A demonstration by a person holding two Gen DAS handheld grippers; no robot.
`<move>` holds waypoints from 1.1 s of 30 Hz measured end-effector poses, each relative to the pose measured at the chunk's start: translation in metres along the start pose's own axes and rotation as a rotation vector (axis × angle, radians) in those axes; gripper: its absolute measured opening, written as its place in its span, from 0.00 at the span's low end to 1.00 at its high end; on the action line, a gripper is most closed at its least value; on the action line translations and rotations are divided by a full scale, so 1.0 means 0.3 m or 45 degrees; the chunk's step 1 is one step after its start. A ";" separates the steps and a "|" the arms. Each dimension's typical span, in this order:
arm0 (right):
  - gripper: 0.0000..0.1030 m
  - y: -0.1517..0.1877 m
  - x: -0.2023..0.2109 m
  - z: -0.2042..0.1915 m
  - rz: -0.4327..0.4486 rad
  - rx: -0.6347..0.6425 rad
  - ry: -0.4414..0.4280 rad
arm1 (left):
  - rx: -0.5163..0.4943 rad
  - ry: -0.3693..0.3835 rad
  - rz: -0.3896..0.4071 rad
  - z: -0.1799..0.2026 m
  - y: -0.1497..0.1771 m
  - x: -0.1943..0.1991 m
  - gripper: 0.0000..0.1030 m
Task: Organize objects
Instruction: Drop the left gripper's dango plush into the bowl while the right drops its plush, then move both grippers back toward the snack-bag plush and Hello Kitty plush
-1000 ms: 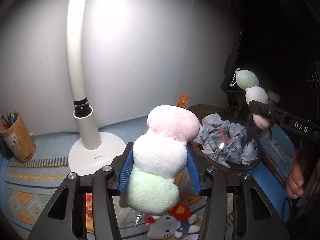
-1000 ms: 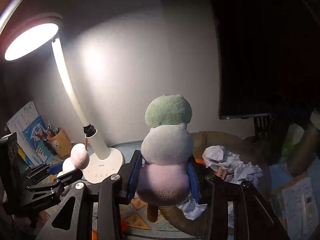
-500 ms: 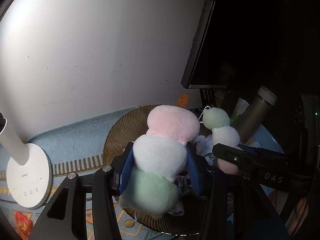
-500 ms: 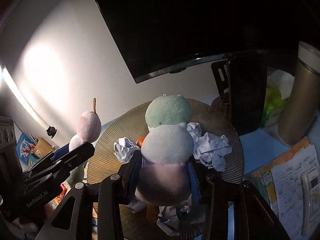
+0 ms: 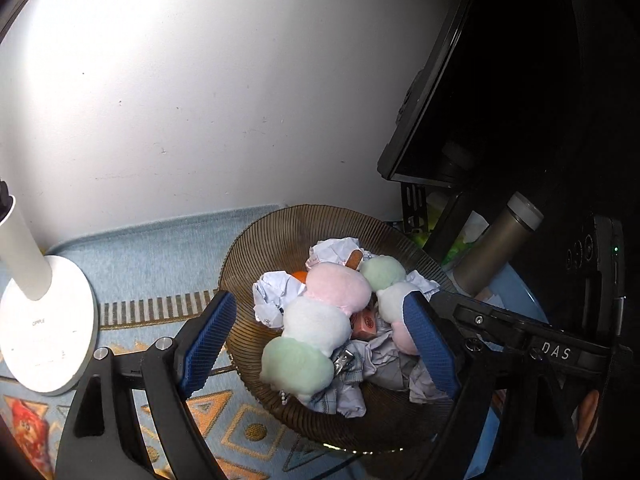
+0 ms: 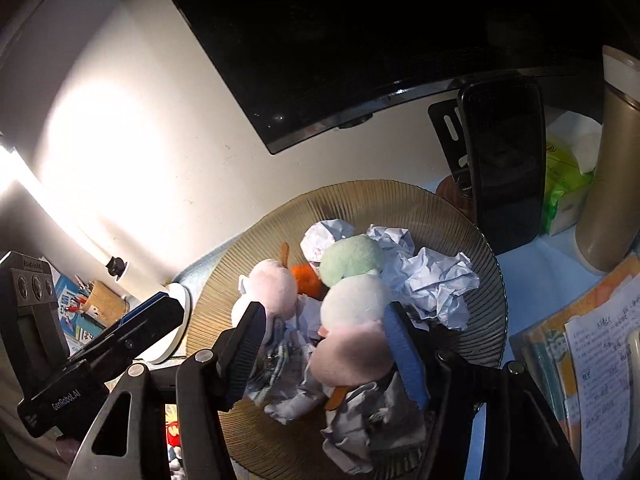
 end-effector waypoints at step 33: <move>0.59 0.551 -0.162 -0.454 -0.129 0.317 -0.094 | 0.148 -0.717 0.147 -0.838 0.460 0.616 0.82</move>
Point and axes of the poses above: each gripper's, at about its wrist camera, not at the fingertips, and x roughly against the way its jaws point, z to its right, y to its underside, the point moved 9 cm from there along -x, roughly the way its jaws point, and after that the axes turned 2 degrees about y, right-handed, at the moved point
